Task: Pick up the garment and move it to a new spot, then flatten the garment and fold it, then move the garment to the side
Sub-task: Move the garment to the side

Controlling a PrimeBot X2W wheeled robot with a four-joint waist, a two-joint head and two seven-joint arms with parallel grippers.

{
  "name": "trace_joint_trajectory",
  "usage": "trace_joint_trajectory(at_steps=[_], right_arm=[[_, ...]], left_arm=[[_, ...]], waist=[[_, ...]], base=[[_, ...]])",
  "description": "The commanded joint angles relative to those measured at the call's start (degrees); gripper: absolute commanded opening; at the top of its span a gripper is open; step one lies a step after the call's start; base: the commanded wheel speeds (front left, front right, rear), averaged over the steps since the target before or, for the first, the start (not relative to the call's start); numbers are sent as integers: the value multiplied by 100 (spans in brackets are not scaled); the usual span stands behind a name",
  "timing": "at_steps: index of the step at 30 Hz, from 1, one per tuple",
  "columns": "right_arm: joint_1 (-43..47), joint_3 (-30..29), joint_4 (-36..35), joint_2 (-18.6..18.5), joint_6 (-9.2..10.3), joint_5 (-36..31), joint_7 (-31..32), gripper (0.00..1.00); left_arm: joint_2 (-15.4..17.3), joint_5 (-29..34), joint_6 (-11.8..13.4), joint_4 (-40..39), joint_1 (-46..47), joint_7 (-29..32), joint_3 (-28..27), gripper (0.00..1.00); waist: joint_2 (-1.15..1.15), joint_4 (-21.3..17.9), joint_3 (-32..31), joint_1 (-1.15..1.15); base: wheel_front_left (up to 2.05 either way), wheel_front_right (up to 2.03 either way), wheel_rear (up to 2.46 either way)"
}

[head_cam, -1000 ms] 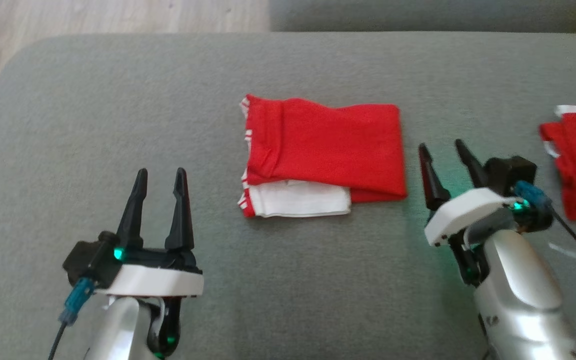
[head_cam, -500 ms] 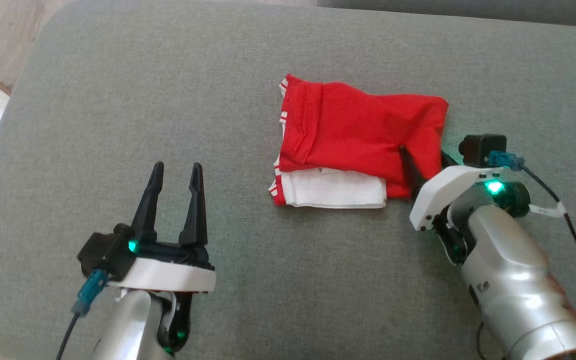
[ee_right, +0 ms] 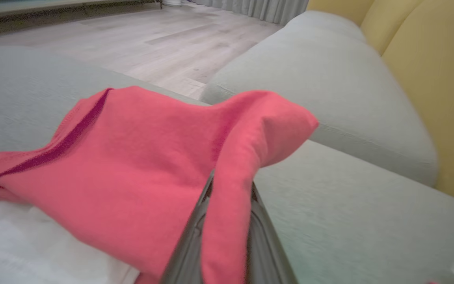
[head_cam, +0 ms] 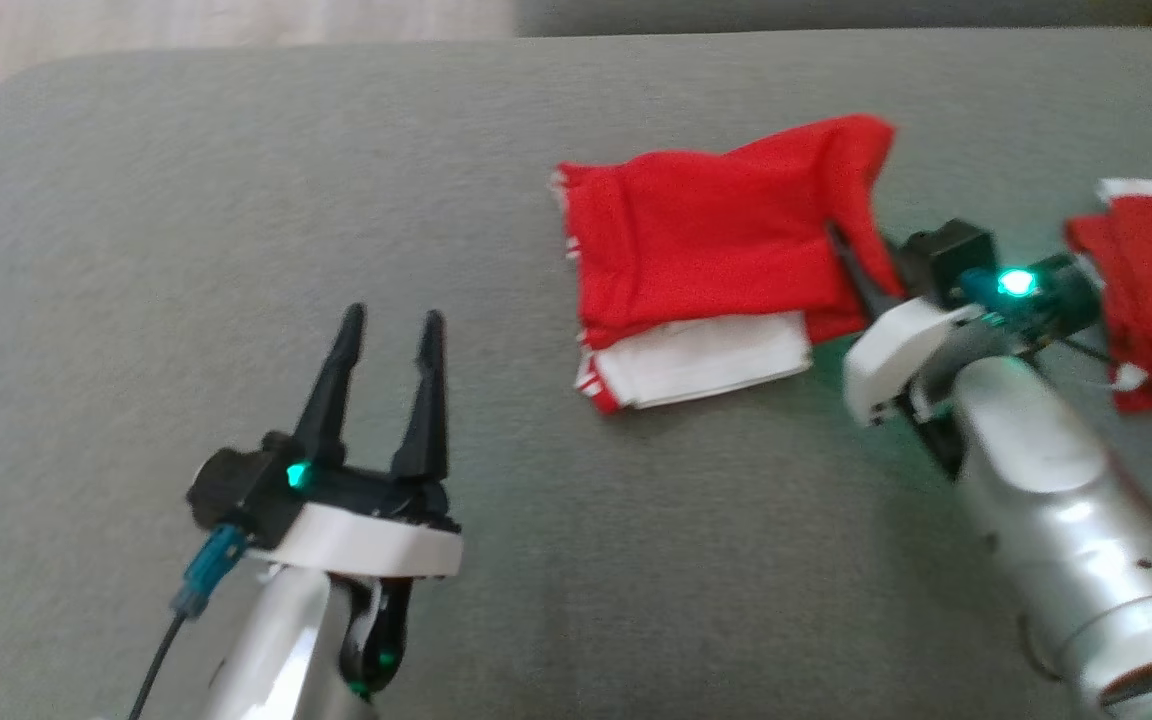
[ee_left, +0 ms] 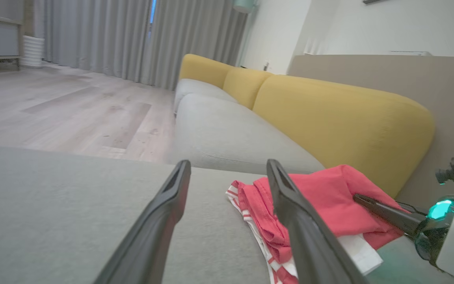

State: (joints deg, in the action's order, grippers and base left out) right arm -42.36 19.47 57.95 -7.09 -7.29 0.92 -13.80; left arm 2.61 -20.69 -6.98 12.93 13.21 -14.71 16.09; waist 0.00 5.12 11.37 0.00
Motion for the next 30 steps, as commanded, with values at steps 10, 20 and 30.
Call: trace_joint_trajectory(at_steps=[10,20,30], right_arm=[[-138,544,-959,-1269,-20,41,127,0],[-133,865,-1632,-2727,-20,716,716,0],[-220,755,-1174,-3781,-20,804,951,0]], left_arm=[[27,-111,161,-269,560,-29,292,100],[27,-54,168,-285,713,-29,348,100],[27,121,83,-217,945,-29,287,100]], waist=[[0,-961,28,0],[0,-1075,323,0],[0,-946,741,0]], base=[[0,0,0],[0,0,0],[0,0,0]])
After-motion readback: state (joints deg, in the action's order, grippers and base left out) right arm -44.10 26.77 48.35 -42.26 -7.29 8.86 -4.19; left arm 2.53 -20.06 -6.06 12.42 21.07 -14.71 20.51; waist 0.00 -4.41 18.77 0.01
